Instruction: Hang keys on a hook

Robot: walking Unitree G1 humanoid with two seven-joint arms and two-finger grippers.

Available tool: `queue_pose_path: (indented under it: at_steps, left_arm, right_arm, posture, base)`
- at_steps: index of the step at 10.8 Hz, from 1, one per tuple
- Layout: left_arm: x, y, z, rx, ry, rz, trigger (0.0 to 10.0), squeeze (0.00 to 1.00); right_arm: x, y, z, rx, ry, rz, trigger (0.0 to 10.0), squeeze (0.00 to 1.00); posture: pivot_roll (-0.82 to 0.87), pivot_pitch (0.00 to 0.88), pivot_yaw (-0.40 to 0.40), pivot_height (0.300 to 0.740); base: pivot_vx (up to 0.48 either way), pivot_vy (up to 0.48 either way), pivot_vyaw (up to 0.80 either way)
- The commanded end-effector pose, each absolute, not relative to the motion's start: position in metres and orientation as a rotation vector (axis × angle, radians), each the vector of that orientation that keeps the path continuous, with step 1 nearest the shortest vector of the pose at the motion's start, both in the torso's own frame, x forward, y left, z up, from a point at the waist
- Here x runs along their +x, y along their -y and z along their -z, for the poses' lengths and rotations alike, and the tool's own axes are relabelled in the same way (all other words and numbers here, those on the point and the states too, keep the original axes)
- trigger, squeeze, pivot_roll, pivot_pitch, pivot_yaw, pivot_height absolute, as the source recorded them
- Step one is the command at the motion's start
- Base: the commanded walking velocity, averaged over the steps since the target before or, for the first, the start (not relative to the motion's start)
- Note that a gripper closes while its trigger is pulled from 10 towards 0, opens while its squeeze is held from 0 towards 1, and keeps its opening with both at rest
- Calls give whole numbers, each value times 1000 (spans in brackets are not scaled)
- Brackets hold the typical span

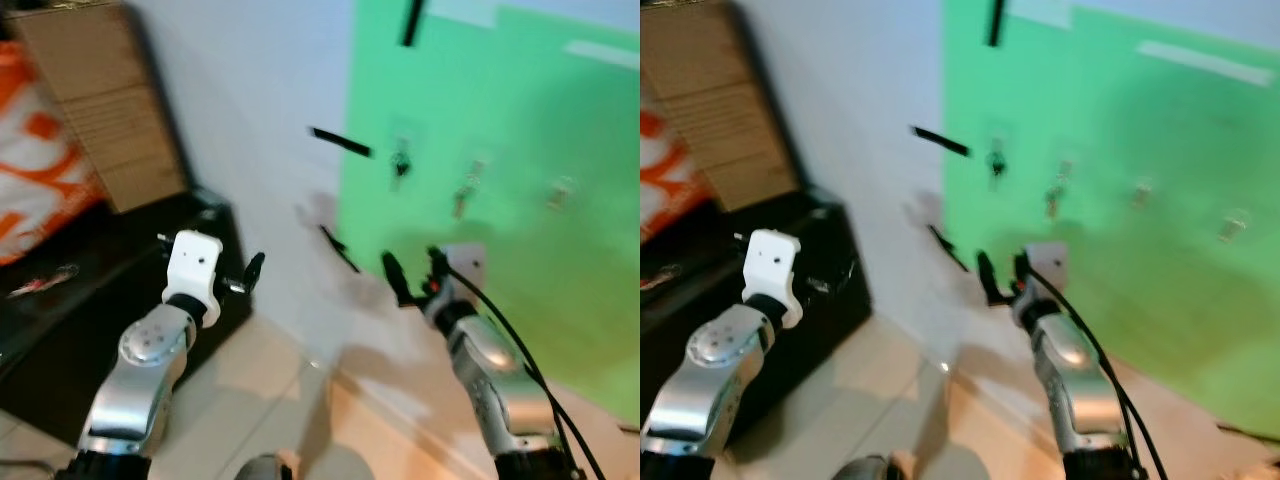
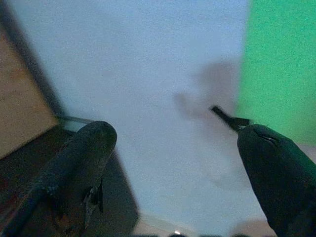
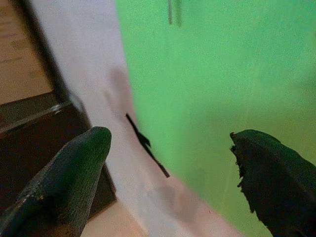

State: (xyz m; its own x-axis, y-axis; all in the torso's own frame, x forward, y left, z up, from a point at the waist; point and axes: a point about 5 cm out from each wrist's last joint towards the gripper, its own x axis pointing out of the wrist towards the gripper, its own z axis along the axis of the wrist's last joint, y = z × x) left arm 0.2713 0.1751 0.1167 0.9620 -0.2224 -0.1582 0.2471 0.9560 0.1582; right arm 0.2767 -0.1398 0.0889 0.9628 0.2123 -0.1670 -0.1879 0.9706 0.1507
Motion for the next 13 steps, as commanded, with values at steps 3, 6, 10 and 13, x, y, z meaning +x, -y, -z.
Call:
queue_pose_path:
  at_steps: [3, 6, 10, 13]
  left_arm:
    - [274, -176, -120, 206, -103, 208, 10000, 0]
    - [278, -182, -121, 204, -79, 141, 10000, 0]
    - [279, -184, -119, 207, -90, 124, 10000, 0]
    - [279, -184, -117, 207, -100, 130, 10000, 0]
  right_arm:
    - [280, 141, -85, 86, -187, -179, 10000, 1000]
    - [282, 144, -80, 105, -232, -152, 10000, 1000]
    - [284, 139, -79, 92, -226, -158, 10000, 1000]
    - [285, 139, -78, 86, -232, -154, 10000, 1000]
  posture:
    - [-45, 0, 11, 740]
    - [-38, 0, 0, 740]
    - [-35, 0, -4, 740]
    - [-33, 0, -1, 740]
  base:
    - [0, 0, 800]
    - [0, 0, 800]
    - [199, 0, 628]
    - [280, 0, 167]
